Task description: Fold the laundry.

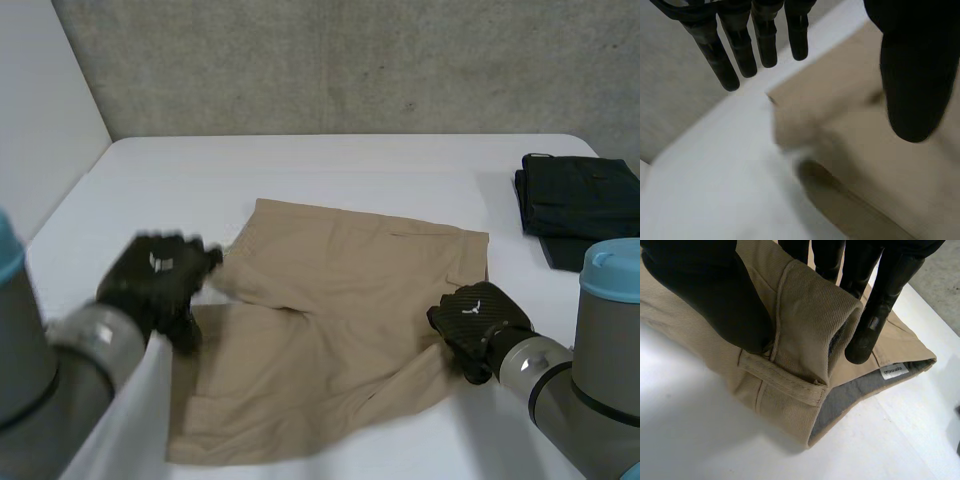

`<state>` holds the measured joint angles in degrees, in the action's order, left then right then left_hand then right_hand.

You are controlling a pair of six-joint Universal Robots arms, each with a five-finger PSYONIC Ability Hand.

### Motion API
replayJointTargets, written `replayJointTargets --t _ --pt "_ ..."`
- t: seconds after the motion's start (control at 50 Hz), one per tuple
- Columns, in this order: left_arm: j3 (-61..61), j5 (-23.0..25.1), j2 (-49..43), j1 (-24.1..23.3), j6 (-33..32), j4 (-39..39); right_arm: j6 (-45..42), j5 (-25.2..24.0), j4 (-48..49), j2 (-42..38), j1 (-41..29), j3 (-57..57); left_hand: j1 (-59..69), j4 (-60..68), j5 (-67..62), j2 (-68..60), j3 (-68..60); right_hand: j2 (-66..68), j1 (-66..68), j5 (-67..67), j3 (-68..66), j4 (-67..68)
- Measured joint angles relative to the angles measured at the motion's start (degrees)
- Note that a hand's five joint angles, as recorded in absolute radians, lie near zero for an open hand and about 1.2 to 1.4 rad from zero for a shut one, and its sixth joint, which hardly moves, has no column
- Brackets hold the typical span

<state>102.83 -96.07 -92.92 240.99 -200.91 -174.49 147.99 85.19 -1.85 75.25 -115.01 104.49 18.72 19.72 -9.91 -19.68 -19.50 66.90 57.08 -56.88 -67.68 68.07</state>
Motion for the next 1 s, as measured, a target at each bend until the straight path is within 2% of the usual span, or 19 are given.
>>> replayJointTargets --t 0.16,0.22,0.28,0.32,0.4,0.42,0.44,0.5,0.64,0.78,0.88,1.0 --pt "9.5 0.3 3.0 -2.7 0.5 9.0 1.1 0.3 0.5 -0.2 0.7 0.0 0.0 0.4 -0.7 -0.6 -0.4 0.0 0.0 0.0 0.0 0.0" --pt "10.7 0.3 2.1 -2.7 0.4 9.3 1.0 0.3 0.6 -0.2 0.7 0.1 1.2 1.1 -1.4 -1.2 -1.2 0.0 0.0 0.0 0.0 0.0" --pt "11.9 0.2 -0.6 -2.5 0.1 7.9 1.0 0.3 0.7 -0.2 0.8 0.1 14.9 12.7 -12.6 -12.8 -12.9 0.0 0.0 0.0 0.0 0.0" --pt "12.0 0.1 -2.4 -2.5 0.0 6.8 1.0 0.3 0.8 -0.1 0.8 0.1 17.6 15.4 -15.1 -15.2 -15.3 0.0 0.0 0.0 0.0 0.0" --pt "10.5 -0.1 -7.5 -3.2 -0.2 3.8 1.0 0.3 0.8 -0.1 1.1 -0.1 39.8 37.1 -36.6 -37.9 -37.2 0.0 0.0 0.0 0.0 0.0" --pt "10.3 -0.2 -8.0 -3.4 -0.2 3.5 1.0 0.3 0.8 -0.1 1.2 -0.1 39.8 37.1 -36.6 -37.9 -37.2 0.0 0.0 0.0 0.0 0.0" --pt "9.7 -0.2 -8.9 -3.8 -0.2 3.0 1.0 0.3 0.8 -0.1 1.4 -0.2 46.7 44.9 -44.3 -44.8 -44.7 0.0 0.0 0.0 0.0 0.0" --pt "7.9 -0.4 -10.9 -4.9 -0.3 2.1 1.1 0.3 0.8 0.0 1.9 -0.3 46.9 48.3 -46.4 -48.2 -48.0 0.0 0.0 0.0 0.0 0.0" --pt "-1.9 -0.6 -14.3 -6.5 -1.3 0.2 1.1 0.2 0.8 0.1 3.1 -2.3 46.9 48.8 -46.4 -48.7 -48.5 0.0 0.0 0.0 0.0 0.0" --pt "-18.1 -0.5 -20.6 -3.9 -5.2 -6.8 1.1 0.3 1.6 -2.6 3.1 -9.8 46.9 48.9 -46.4 -48.8 -48.6 0.0 0.0 0.0 0.0 0.0" --pt "-29.8 -0.2 -29.1 -2.3 -10.2 -14.5 1.0 1.5 3.0 -8.2 2.9 -18.4 46.9 48.9 -46.4 -48.9 -48.6 0.0 0.0 0.0 0.0 0.0" --pt "-45.1 -0.2 -43.4 -1.7 -15.6 -24.9 0.7 6.7 4.7 -20.0 2.5 -33.8 46.9 49.1 -46.4 -48.9 -48.6 0.0 0.0 0.0 0.0 0.0"
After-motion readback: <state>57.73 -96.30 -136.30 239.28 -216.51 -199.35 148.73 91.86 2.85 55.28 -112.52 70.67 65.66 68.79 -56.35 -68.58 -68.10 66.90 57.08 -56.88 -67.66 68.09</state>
